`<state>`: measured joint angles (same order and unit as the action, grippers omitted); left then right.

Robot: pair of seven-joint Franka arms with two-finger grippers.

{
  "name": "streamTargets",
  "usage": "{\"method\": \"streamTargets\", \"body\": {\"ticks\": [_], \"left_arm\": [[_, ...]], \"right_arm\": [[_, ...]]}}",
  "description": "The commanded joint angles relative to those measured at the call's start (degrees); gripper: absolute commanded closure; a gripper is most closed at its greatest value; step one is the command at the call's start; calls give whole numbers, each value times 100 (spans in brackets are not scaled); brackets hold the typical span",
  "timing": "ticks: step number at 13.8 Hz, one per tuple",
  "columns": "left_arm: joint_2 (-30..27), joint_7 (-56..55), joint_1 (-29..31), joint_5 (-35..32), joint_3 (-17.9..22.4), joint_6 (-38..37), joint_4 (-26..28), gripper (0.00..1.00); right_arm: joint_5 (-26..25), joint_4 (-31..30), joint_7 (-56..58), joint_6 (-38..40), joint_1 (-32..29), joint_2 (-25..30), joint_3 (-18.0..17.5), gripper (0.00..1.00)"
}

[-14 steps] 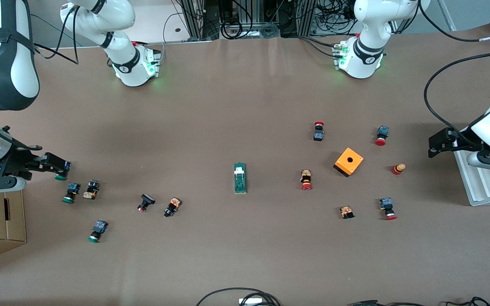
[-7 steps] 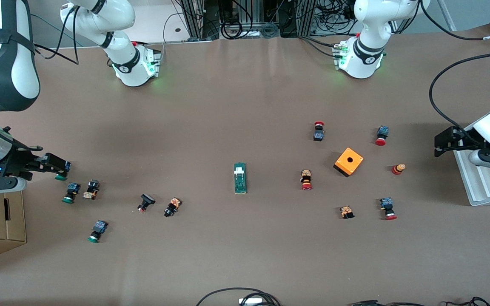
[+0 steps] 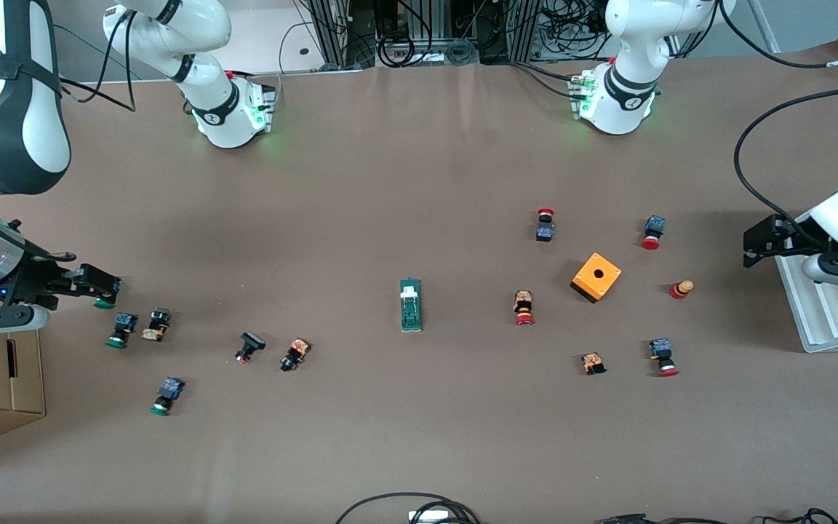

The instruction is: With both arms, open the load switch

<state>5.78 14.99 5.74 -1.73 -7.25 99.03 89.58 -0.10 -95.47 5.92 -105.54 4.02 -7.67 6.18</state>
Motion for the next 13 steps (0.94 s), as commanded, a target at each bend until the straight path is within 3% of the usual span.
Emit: {"method": "streamTargets", "body": {"ticks": [1, 13], "left_arm": [[-655, 30, -685, -20, 818, 422, 865, 0], [-631, -5, -776, -21, 857, -23, 736, 0]], "right_arm": [[133, 160, 76, 60, -15, -86, 6, 0], [125, 151, 93, 69, -15, -86, 6, 0]]}}
